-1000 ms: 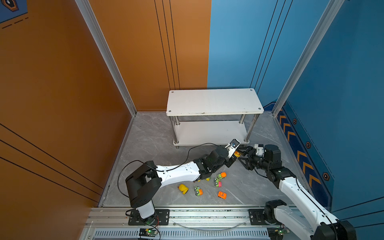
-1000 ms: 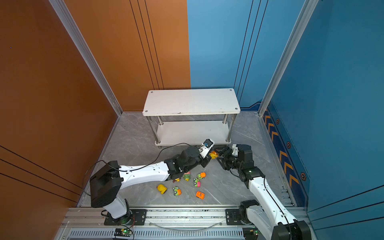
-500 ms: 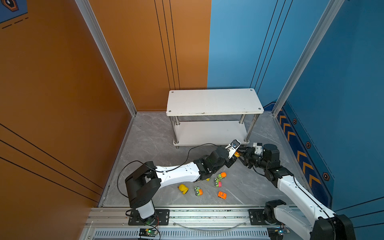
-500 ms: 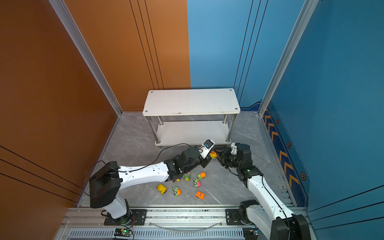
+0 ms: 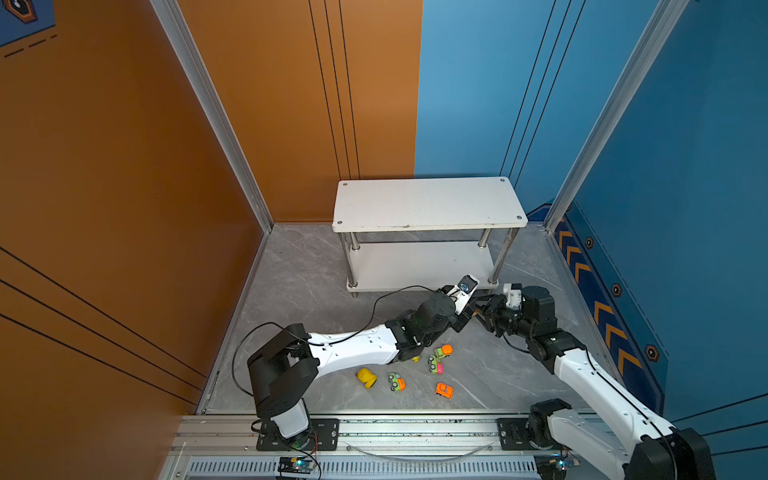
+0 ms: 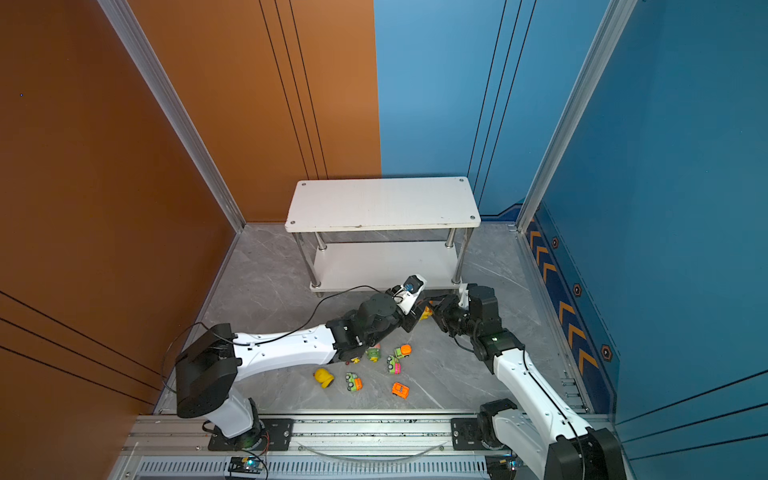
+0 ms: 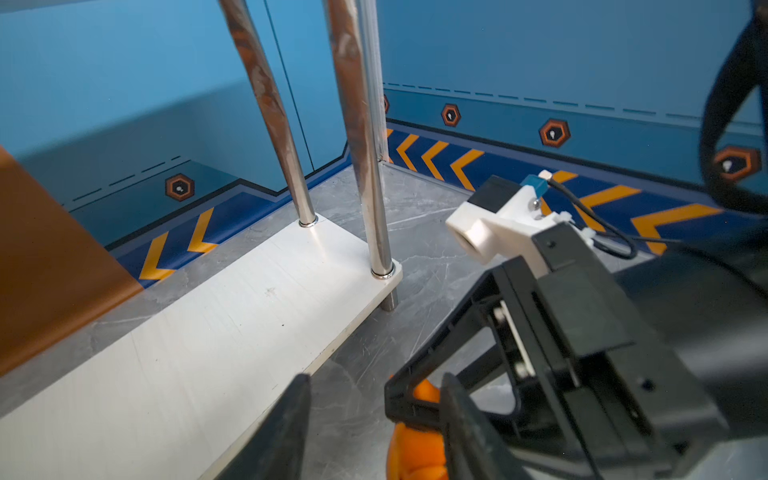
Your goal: Place and organize the plastic toys onto the shelf
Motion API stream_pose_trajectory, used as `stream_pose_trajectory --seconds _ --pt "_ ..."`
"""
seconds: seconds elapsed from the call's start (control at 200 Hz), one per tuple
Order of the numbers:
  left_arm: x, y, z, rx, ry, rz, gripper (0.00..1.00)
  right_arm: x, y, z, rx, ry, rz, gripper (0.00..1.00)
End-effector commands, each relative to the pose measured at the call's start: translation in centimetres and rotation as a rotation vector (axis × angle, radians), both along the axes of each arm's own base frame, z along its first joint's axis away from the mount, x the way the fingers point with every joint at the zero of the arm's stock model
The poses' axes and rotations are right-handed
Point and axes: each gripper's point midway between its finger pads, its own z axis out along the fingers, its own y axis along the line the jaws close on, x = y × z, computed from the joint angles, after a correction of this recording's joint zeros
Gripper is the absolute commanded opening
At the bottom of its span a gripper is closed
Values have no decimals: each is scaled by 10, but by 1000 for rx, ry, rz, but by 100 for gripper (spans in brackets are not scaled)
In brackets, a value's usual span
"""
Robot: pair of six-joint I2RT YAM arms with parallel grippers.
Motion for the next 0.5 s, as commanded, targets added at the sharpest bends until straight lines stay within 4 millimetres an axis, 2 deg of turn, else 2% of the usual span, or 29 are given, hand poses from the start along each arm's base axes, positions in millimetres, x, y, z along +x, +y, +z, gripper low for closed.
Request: stream_pose_trajectory --seconds 0.0,0.01,0.055,0.185,0.245,0.33,0.496 --pt "6 19 29 -114 -20 67 54 12 -12 20 -242 -126 6 15" --pt "5 22 20 -101 -11 71 54 14 -13 21 -257 -136 6 14" --pt "8 33 19 -114 -6 104 54 19 -16 26 -327 -171 -4 13" --pt "8 62 26 -163 -22 177 54 34 -31 41 -670 -308 -65 13" --pt "6 72 27 -171 -25 197 54 41 -30 48 -829 -380 -74 13" --pt "3 87 26 -174 -26 226 53 54 -30 50 -1048 -440 -101 12" --pt "-2 111 21 -160 -19 277 53 73 -19 42 -1253 -532 -142 8"
